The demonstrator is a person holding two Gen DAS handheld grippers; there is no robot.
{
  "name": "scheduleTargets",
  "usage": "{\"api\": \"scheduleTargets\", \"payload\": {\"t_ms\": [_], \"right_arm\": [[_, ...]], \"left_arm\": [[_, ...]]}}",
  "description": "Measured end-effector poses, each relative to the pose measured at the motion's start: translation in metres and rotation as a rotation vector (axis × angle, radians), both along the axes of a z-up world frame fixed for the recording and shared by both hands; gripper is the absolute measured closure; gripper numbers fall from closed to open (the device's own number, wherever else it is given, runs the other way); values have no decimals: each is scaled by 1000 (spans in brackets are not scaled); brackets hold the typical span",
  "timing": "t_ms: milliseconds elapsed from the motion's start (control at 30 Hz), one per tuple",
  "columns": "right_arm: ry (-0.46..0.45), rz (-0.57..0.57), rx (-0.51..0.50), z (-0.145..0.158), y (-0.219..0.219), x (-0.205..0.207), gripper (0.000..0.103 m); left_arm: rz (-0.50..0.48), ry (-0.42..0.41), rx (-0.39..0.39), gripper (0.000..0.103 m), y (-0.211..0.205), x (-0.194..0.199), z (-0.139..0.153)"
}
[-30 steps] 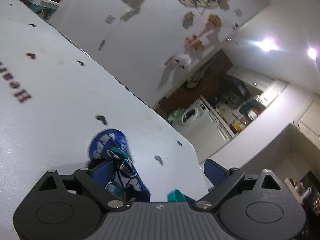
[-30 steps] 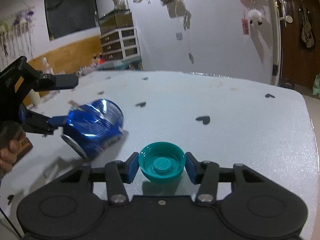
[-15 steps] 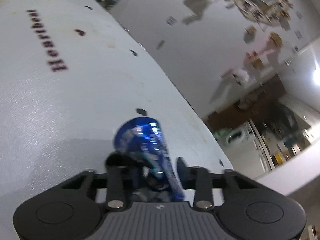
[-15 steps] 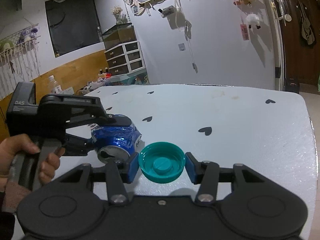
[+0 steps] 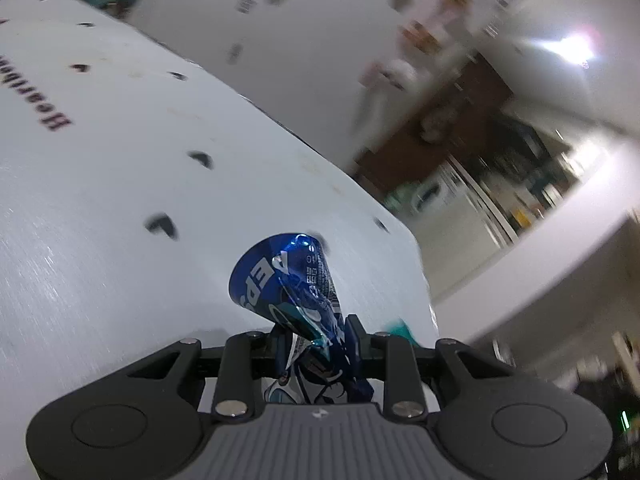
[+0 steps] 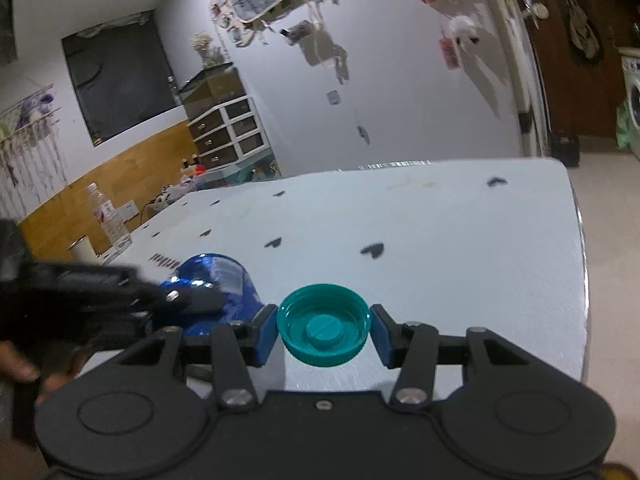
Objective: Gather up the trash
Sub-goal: 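Lift the blue can and teal cap off the table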
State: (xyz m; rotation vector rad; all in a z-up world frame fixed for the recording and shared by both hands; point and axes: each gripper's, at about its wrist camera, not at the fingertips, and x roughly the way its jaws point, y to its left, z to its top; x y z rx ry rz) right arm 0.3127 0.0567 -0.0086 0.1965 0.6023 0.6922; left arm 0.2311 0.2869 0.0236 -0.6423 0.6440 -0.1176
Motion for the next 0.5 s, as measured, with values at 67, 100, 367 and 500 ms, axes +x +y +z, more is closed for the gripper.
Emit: {"api": "scheduleTargets", "payload": {"t_ms": [67,100,367,500], "right_arm": [[36,-2,25,-4,-5,0,53],[57,2,40,-5,-7,0,53],[162,19,49,-17,-16,-2,53],[168,44,63,-15,-19,-5,53]], "left_arm": [[-57,7,27,74,-15,-10,1],[-80,12,36,74,-21,-14,1],[-176,29,99,73,-59,-22,-2],[-141,50,95,71,-57,-12,-11]]}}
